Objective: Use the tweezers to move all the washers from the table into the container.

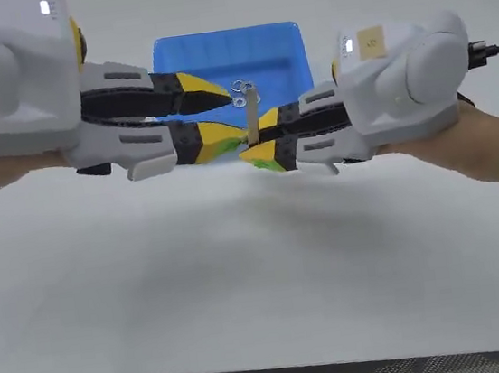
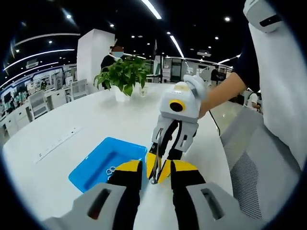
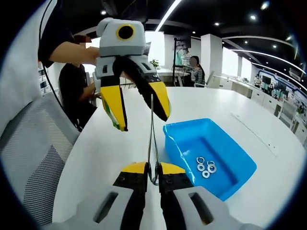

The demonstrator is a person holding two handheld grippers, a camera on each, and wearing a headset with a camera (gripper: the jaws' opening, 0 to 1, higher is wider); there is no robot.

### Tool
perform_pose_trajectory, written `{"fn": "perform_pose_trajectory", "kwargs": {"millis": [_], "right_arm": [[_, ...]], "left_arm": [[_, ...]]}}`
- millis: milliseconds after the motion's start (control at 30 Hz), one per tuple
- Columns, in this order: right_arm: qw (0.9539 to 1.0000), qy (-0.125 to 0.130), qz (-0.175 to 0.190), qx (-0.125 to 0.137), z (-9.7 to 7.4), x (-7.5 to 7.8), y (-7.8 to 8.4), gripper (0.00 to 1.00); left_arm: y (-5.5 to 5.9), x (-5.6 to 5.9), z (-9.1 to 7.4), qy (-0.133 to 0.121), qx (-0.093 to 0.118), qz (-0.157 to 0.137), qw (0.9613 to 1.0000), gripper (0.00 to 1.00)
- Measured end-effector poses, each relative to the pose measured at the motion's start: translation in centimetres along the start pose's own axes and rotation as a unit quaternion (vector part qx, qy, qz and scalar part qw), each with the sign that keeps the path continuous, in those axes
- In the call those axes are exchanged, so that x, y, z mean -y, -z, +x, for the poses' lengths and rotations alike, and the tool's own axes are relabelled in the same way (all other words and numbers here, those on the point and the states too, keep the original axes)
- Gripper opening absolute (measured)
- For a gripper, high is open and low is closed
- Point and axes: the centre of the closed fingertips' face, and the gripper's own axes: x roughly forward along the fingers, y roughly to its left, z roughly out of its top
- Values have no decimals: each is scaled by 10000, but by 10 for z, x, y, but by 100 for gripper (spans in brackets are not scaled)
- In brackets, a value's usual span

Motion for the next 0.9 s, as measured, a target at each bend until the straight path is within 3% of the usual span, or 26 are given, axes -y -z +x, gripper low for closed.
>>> {"fn": "perform_pose_trajectory", "kwargs": {"millis": [233, 333, 433, 733, 900], "right_arm": [[9998, 103, -56, 141, -16, -5, -20, 9], [9997, 107, -142, 160, -22, -6, -25, 9], [9996, 109, -203, 136, -27, -5, -29, 9], [9987, 312, -162, 380, -40, 12, -57, 9], [9976, 440, -299, 449, -41, 33, -71, 9]], "left_arm": [[-2, -1, -23, -389, 158, -152, 9990, 37], [-13, 1, -33, -518, 457, -304, 9972, 46], [-20, 0, -40, -638, 600, -383, 9954, 57], [-12, 8, -51, -763, 578, -541, 9939, 71], [-18, 14, -61, -819, 750, -591, 9921, 77]]}}
